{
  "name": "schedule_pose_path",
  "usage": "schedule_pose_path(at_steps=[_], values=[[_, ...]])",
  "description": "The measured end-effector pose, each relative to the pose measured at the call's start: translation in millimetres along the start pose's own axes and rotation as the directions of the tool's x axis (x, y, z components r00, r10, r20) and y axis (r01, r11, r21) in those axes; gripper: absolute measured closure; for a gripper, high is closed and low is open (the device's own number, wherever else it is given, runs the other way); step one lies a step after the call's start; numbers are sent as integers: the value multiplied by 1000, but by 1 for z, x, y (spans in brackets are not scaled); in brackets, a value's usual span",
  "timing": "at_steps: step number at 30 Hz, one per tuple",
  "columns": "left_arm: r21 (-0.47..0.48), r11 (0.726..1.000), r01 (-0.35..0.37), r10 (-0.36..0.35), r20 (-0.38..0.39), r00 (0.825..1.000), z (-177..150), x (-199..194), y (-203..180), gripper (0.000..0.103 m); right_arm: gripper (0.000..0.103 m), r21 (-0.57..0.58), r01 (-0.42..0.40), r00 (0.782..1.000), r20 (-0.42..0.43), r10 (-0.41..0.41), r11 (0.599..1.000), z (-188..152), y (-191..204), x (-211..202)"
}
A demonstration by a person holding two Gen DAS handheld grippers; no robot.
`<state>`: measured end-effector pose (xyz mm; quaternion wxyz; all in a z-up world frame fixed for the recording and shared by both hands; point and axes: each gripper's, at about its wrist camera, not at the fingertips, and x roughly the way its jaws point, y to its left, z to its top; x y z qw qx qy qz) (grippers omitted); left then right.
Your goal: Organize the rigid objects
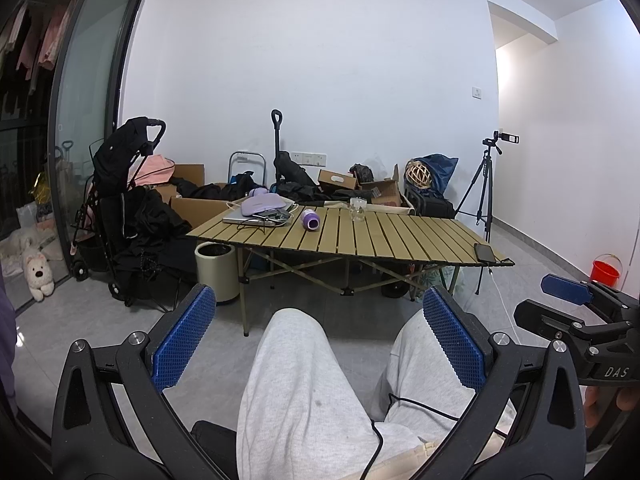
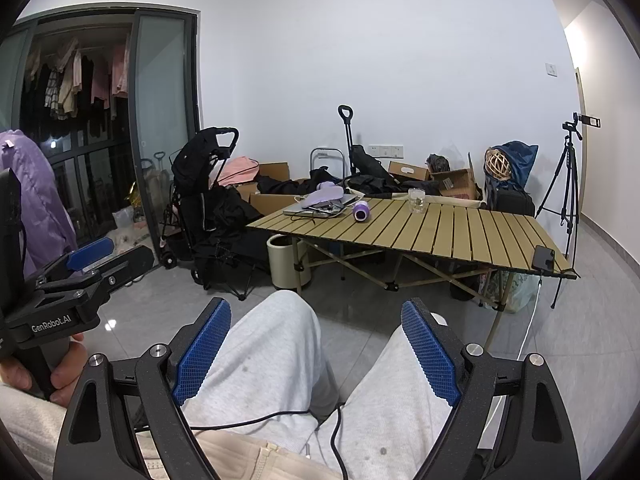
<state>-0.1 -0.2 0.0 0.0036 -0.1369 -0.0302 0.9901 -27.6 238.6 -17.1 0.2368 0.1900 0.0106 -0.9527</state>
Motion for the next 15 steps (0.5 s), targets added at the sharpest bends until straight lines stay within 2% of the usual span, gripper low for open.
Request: schedule_pose_path(at_steps=[15], values=[[1,1000,0,0,-2,1000,0,0,0,0,12,1,0,1000,1,0,1000,-1,-2,-1]])
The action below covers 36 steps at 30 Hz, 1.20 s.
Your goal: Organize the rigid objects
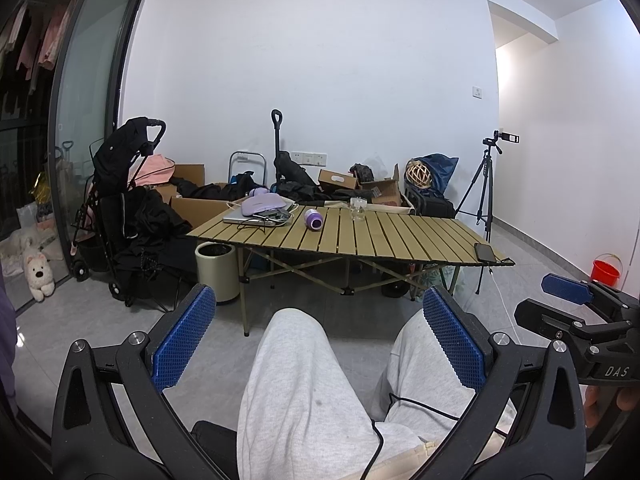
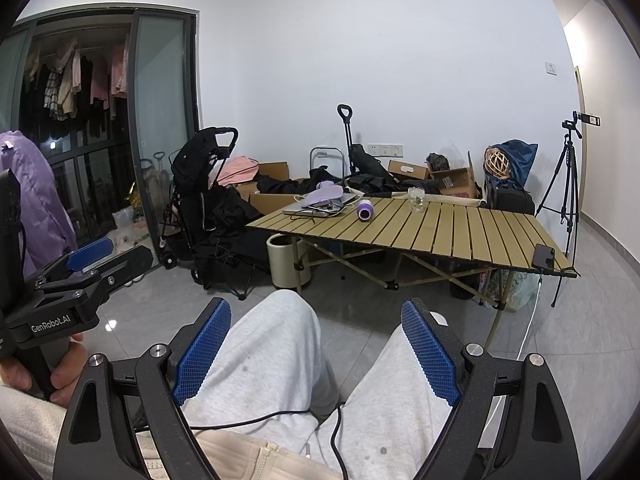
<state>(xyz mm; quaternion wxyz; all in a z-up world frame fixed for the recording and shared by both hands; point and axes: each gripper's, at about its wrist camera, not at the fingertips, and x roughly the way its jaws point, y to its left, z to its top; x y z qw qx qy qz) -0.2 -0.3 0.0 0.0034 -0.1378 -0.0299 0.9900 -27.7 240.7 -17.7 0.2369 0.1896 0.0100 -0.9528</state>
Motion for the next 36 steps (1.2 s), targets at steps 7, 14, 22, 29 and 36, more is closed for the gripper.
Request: schedule_pose_path(at_steps=[7,14,22,29,36], values=[[-2,1000,-2,2,2,1000,0,-1,1,0,12,1,-5,1000,0,5,1000,0,0,0],[-2,1000,-1,1,1,1000,0,0,1,0,12,0,-2,1000,0,2,1000,1,4,-2],[-2,1000,-2,2,1,1000,0,0,1,0,12,3,-5,1000,-2,5,1000,0,4,-2],[-3,1000,-3,3,-2,1000,0,-3,0,0,12,3,-5,1000,-2,5,1000,-1,4,-2],[-3,1000,-4,4,-3,1000,0,-3,0,0,12,4,-4,1000,-3,4,1000,-2,4,-2]])
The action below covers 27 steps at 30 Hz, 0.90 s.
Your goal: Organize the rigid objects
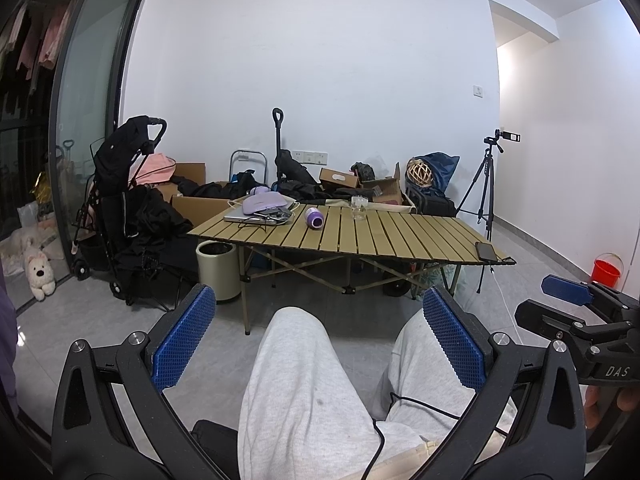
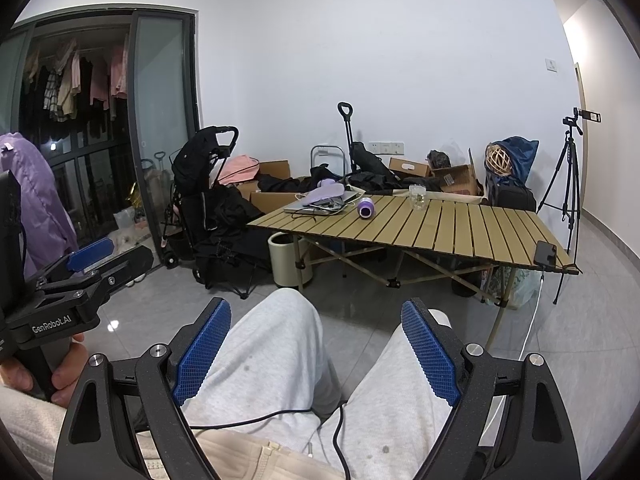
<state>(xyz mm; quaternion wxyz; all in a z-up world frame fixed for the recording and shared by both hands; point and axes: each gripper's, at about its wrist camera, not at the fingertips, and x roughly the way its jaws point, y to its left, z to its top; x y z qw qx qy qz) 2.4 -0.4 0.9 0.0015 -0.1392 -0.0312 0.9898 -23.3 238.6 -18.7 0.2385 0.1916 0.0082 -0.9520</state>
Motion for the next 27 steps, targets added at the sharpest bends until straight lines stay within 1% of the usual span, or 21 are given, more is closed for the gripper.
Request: schedule_pose_path(at_steps=[14,16,17,20,21,22,23,25,27], values=[[2,1000,3,-3,-6,1000,-5,1,2,0,12,7,0,1000,-5,0,1000,-4,-2,4],[0,1000,6,-6,-11,1000,-1,3,4,0,12,10,-1,1000,-7,1,1000,-5,-3,4],[-2,1000,7,-7,-15,1000,-4,6,4,0,12,9,-3,1000,-8,3,1000,-5,-4,4],[-8,1000,12,-12,-32,999,4,20,11,0,12,-10,6,1000,-9,-6,1000,-1,-7,7],[-3,1000,10,-10,-33,999,7,27,11,0,12,-39,26,1000,-1,-26,999,0,-9,10],[9,1000,4,-4,-34,999,10,35,12,0,12,-74,63,998,1,-63,995,1,-11,15],[27,1000,7,-6,-42,999,15,48,13,0,12,-97,84,996,-10,-86,992,5,-15,22],[51,999,14,-11,-50,999,22,72,13,0,12,-104,80,996,-36,-84,991,12,-27,41],[61,998,21,-17,-70,997,30,104,17,0,12,-85,54,996,-68,-60,995,19,-40,63]])
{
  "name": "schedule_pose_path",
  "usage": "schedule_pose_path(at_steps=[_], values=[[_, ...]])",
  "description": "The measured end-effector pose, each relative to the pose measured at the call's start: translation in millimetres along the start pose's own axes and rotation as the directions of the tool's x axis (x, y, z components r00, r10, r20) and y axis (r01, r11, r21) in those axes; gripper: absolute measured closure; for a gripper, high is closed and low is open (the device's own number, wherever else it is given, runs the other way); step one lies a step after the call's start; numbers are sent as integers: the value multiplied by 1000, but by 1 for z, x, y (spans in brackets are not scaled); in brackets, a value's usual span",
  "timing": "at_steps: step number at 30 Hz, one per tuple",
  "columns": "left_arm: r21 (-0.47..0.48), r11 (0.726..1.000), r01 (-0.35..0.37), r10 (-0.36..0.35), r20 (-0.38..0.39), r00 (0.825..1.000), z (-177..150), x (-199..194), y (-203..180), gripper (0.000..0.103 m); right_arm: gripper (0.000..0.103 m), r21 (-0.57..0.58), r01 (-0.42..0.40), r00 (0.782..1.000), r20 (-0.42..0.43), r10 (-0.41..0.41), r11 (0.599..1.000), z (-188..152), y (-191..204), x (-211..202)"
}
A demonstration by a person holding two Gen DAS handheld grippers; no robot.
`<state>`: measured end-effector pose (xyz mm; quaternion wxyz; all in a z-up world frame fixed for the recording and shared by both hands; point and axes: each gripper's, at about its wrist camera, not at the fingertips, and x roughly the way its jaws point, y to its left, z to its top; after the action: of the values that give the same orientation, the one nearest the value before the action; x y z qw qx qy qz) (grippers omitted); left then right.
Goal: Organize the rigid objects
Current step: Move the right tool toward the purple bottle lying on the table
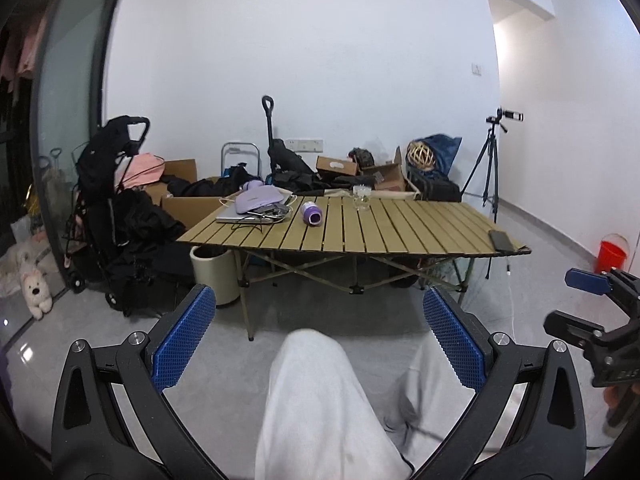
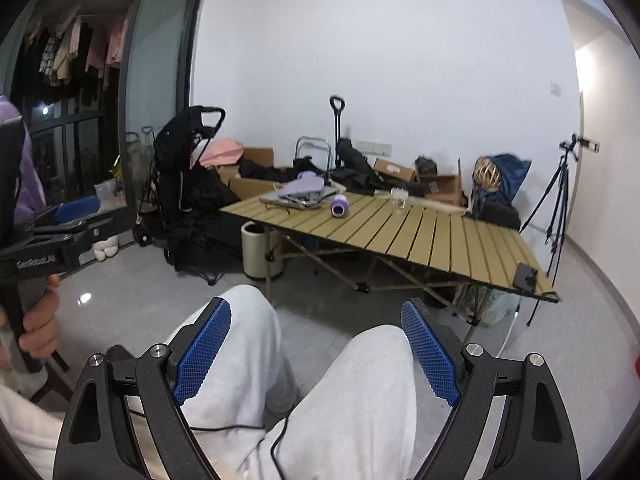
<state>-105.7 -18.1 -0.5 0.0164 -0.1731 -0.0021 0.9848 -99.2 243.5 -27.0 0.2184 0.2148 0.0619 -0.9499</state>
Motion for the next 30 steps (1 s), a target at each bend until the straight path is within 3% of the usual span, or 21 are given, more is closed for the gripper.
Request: schedule_pose_path(at_steps=[9,15,22,26,30], values=[[-72,997,42,-50,-108,993,22,111,13,0,12,42,-8,989,-147,14,999,36,-49,104],[-71,997,33,-46,-185,982,36,186,15,0,12,40,1,985,-171,6,999,68,-72,163],[-106,994,19,-41,-206,978,64,274,34,0,12,38,-27,979,-199,34,999,113,-94,265],[-145,989,-23,-11,-225,974,80,333,49,0,12,54,-38,980,-193,48,998,136,-104,327],[-162,981,-105,70,-208,976,93,398,66,0,12,69,-57,981,-182,69,996,156,-107,400]])
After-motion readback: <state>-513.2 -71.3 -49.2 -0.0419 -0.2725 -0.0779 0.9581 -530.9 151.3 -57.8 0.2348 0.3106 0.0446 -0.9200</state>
